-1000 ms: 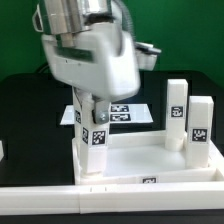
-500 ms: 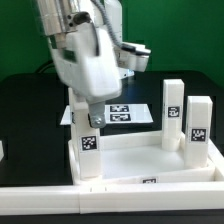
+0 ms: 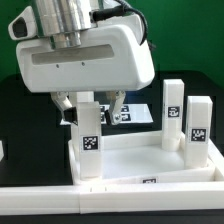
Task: Assemble desk
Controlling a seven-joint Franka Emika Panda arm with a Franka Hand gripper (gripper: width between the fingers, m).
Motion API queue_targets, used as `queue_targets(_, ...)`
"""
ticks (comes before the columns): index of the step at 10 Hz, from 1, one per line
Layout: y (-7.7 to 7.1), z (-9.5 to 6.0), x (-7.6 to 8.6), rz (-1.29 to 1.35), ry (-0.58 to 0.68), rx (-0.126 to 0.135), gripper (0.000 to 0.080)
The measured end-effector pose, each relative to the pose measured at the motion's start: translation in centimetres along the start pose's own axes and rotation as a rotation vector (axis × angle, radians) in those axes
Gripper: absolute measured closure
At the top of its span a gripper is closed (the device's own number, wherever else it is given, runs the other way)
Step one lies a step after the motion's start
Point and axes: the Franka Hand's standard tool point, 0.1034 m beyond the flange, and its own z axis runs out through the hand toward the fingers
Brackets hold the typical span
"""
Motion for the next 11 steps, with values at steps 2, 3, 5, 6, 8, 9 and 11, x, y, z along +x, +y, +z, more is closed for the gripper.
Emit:
queue_targets(2,-0.12,-0.38,0.56,-0.366,0.029,-0.048,0.0150)
queue_targets(3,-0.08,-0.43,0.65,-0.412,0.030,-0.056,0.0150)
queue_targets(5,0.00,-0.37,0.61,-0.371,0.030,-0.057,0.0308)
queue_targets(6,0.01,-0.36,0.61,-0.370,0.030,-0.057,0.0492)
queue_targets(8,0.14,-0.36,0.70,-0.193,0.036,-0.055,0.0514)
queue_targets(9,0.16,-0.38,0.74,-0.084,0.040,-0.053,0.0514)
queue_targets(11,0.29,-0.59,0.82,0.264,0.034,-0.051,0.0514)
